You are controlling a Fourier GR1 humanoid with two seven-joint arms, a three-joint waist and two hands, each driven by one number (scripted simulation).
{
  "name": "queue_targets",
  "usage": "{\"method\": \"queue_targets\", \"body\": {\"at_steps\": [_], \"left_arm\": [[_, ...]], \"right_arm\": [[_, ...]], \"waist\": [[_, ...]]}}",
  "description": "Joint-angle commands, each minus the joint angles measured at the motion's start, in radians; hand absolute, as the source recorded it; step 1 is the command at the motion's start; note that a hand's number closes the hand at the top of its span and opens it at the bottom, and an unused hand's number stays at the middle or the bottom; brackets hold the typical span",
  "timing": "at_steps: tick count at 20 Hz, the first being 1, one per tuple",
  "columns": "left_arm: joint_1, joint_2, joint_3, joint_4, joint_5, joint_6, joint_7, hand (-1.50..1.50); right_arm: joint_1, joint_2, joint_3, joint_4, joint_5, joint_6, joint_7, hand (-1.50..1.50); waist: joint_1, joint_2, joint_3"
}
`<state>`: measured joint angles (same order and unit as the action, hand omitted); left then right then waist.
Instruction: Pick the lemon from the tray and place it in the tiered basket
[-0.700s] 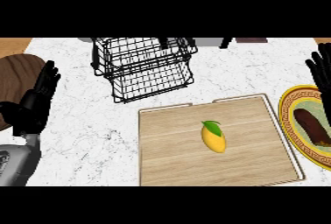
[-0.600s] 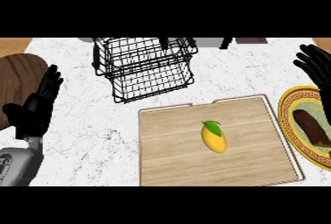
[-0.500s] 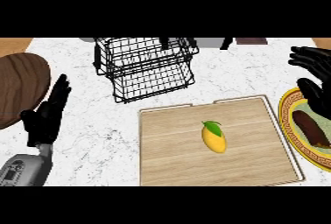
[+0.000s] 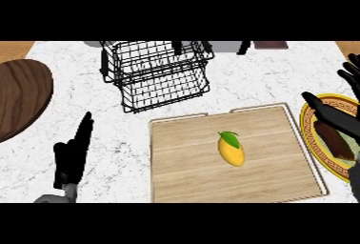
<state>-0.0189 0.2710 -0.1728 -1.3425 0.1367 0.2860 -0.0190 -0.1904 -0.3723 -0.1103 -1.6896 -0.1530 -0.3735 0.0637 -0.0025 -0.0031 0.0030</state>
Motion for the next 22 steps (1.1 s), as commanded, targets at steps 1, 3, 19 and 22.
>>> {"method": "queue_targets", "body": {"at_steps": [1,3,19,22], "left_arm": [[0.023,-0.037,-0.013,0.002,-0.027,0.022,0.032,0.00],[0.056,-0.031,-0.017,-0.042,-0.030,0.021,0.059,0.00],[0.099,-0.023,-0.022,-0.062,-0.022,-0.013,0.031,0.00],[0.041,-0.080,-0.060,-0.055,-0.079,0.055,0.095,0.00]], "right_arm": [[0.070,0.085,0.040,-0.120,0.006,-0.015,-0.032,-1.50],[0.122,-0.003,0.025,-0.193,-0.003,0.064,0.047,-1.50],[0.059,-0.474,0.381,-0.573,0.350,0.380,0.917,-1.50],[-0.051,-0.369,0.518,-0.559,0.487,0.365,1.037,-1.50]], "waist": [[-0.001,0.001,-0.003],[-0.002,0.001,-0.003],[0.012,0.000,-0.007],[0.015,0.004,-0.005]]}}
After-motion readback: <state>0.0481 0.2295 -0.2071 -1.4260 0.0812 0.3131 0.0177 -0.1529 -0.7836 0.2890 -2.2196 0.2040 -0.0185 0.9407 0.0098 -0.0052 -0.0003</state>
